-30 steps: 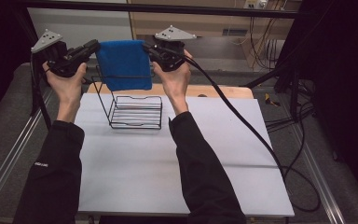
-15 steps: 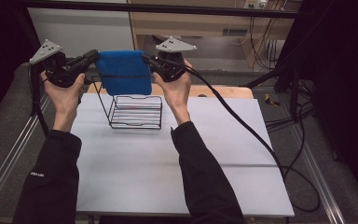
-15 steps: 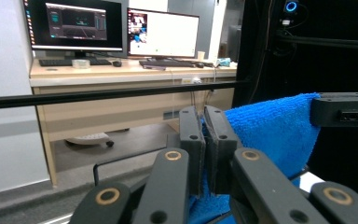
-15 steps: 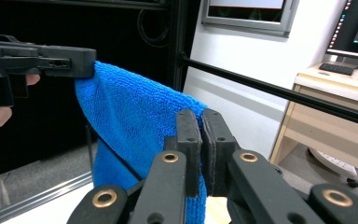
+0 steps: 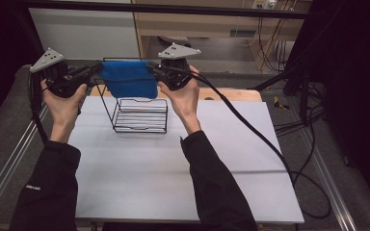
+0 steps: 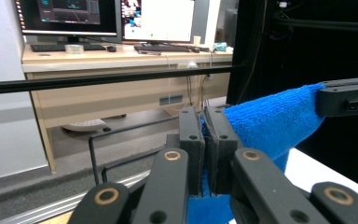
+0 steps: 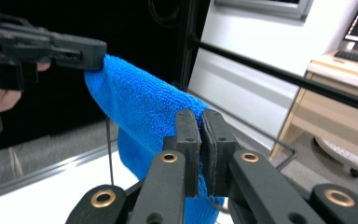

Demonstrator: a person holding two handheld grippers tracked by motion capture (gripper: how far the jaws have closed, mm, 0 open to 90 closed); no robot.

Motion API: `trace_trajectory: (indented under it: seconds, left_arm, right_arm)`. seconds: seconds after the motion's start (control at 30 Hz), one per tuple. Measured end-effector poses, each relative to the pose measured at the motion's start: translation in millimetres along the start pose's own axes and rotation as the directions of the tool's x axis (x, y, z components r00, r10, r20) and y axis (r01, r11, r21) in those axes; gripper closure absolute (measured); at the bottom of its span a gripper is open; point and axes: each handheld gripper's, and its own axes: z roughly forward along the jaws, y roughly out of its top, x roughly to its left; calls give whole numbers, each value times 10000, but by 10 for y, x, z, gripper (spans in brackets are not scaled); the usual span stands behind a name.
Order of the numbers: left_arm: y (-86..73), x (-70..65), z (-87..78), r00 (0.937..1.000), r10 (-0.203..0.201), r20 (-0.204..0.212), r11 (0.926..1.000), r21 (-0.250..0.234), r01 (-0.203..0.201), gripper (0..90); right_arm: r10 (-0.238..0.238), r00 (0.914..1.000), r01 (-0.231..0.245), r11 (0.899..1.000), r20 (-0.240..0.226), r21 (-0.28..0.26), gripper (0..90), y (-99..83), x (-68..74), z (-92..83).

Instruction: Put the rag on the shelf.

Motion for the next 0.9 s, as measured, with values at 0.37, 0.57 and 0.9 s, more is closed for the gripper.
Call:
trace_trajectory:
  seconds: [0.37, 0.57, 0.9]
  left_arm:
    - [-148, -9, -57, 9999, -73, 127, 9966, 819, 62, 847]
    - [-198, -44, -86, 9997, 77, 224, 9921, 1254, -104, 837]
    - [69, -5, -150, 9989, -396, 269, 9927, 1149, 362, 802]
  right_arm:
    - [-192, 9993, 215, 9969, -315, 761, 865, -62, 65, 5]
    - [-116, 9985, 168, 9949, -531, 999, 862, -157, 44, 2]
    - [-544, 9961, 631, 9894, -690, 1310, 859, -207, 87, 21]
